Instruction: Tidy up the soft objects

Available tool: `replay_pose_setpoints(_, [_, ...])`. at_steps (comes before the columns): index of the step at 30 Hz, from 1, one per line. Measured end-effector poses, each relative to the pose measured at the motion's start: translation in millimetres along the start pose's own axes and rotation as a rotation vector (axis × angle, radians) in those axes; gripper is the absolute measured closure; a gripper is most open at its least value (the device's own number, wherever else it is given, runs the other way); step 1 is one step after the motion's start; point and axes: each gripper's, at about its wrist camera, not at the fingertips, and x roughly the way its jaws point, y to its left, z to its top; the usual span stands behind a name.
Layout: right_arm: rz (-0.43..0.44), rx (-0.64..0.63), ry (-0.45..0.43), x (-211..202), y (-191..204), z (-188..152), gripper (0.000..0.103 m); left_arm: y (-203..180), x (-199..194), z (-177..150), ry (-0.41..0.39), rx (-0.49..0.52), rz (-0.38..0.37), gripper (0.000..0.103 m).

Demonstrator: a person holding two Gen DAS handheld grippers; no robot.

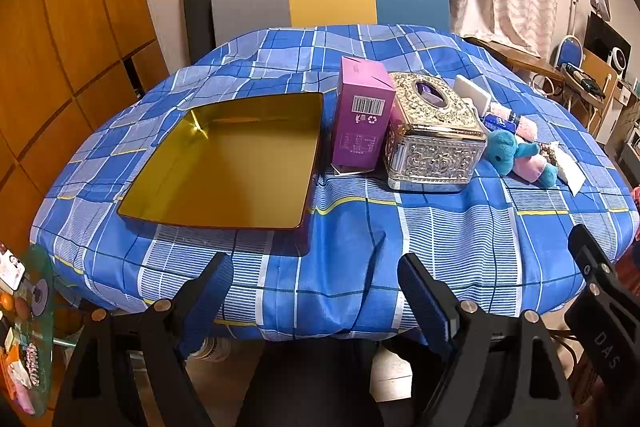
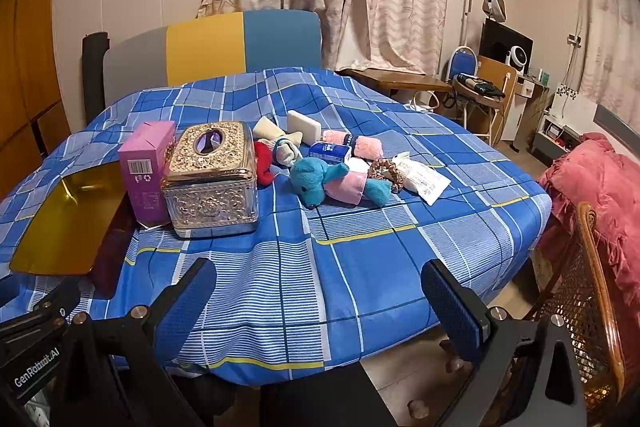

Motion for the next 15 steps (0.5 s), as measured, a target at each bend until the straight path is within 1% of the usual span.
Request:
replay_pose_setpoints(10, [-0.001, 0.003, 0.000, 0.4, -0.3, -0.1, 0.000, -1.1, 2.6, -0.3, 0.008, 0.004, 0.004, 0.017])
replay_pose_setpoints(15, [0.013, 0.018, 0.008, 3.1, -3.3, 2.6, 0.000, -2.3, 7.8, 1.0, 0.022, 0.000, -0.002, 0.017])
